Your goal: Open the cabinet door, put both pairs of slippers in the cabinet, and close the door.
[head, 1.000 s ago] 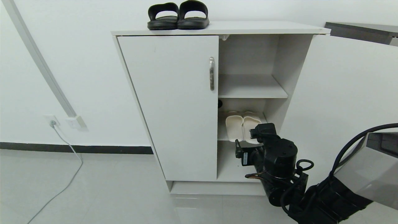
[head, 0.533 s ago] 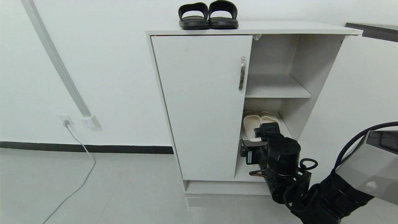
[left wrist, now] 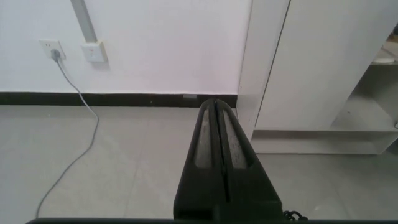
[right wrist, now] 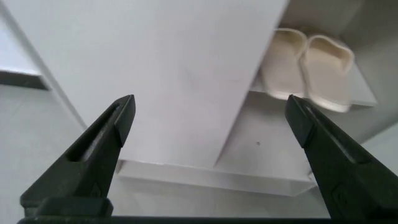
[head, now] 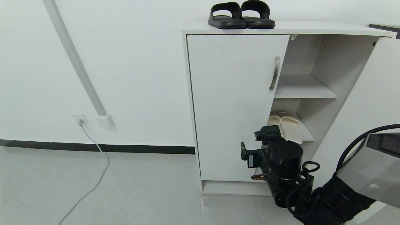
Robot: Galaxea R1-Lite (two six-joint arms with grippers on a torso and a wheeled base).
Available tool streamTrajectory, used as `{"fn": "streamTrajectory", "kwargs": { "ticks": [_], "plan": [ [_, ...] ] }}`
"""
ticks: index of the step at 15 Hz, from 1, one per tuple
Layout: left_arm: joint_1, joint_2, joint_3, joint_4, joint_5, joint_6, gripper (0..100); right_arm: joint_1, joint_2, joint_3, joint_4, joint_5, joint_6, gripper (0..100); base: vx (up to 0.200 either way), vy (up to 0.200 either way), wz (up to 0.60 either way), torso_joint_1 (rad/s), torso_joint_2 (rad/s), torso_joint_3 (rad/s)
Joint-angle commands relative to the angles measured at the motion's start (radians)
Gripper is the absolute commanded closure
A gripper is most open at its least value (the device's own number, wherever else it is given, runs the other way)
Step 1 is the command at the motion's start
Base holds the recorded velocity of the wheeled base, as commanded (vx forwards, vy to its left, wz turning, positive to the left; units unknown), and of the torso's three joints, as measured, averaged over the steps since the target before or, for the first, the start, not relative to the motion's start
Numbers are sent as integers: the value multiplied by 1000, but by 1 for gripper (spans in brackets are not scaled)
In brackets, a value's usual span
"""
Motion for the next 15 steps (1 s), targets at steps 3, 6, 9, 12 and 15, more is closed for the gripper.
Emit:
{"fn": "streamTrajectory", "kwargs": {
  "ticks": [3, 6, 9, 12, 15],
  "plan": [
    [0, 0, 0, -1, 0, 0, 100, -2, 14, 1, -4, -3, -1, 0, 0, 0, 0, 0, 0, 0],
    [0, 0, 0, -1, 0, 0, 100, -1, 16, -3, -10, -3, -3, 0, 0, 0, 0, 0, 0, 0],
    [0, 0, 0, -1, 0, 0, 100, -2, 16, -3, -12, -2, -1, 0, 0, 0, 0, 0, 0, 0],
    [0, 0, 0, -1, 0, -2, 100, -1, 16, -3, -12, -2, -1, 0, 0, 0, 0, 0, 0, 0],
    [0, 0, 0, -1, 0, 0, 100, -1, 16, -1, -10, 0, -3, 0, 0, 0, 0, 0, 0, 0]
  ]
}}
